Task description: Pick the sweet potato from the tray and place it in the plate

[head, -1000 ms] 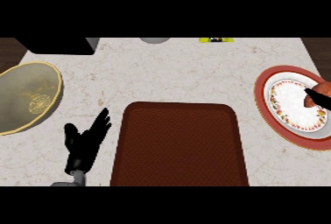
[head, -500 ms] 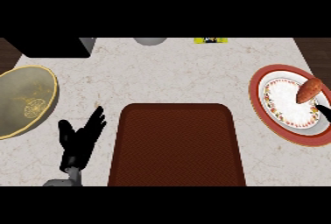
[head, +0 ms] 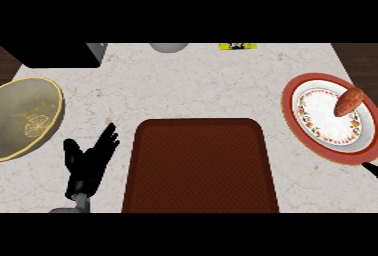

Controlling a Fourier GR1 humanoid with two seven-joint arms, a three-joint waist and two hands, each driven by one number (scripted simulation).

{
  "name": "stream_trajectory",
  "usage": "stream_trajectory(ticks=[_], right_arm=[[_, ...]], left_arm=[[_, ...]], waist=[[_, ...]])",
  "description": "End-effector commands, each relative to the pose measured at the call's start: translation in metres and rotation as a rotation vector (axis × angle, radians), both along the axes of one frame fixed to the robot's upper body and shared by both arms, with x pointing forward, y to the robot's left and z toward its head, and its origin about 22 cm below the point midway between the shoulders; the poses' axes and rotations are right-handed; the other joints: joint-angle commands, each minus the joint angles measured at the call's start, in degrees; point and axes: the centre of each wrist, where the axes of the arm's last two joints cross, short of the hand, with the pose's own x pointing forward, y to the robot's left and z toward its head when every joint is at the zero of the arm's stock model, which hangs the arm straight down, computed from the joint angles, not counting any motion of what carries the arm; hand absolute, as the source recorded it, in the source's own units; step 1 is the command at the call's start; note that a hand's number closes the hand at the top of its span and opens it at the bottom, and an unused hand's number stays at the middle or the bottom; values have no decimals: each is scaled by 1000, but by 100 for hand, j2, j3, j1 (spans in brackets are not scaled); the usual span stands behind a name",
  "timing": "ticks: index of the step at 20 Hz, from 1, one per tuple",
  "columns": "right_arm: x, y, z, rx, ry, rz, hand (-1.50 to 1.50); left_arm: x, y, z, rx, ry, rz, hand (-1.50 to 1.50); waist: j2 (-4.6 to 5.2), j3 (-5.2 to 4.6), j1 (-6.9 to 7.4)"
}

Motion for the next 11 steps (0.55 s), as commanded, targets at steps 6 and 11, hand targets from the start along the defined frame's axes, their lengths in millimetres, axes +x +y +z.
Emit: stream_trajectory(ticks=[6,11], right_arm=[[-63,23,-2,-41,89,20,-150],[-74,41,0,-54,91,14,-150]], left_arm=[[-4,-4,-5,-6,-10,-7,0],[-12,-6,-6,-8,-5,-9,0]], waist=[[12,2,31],[13,3,40]])
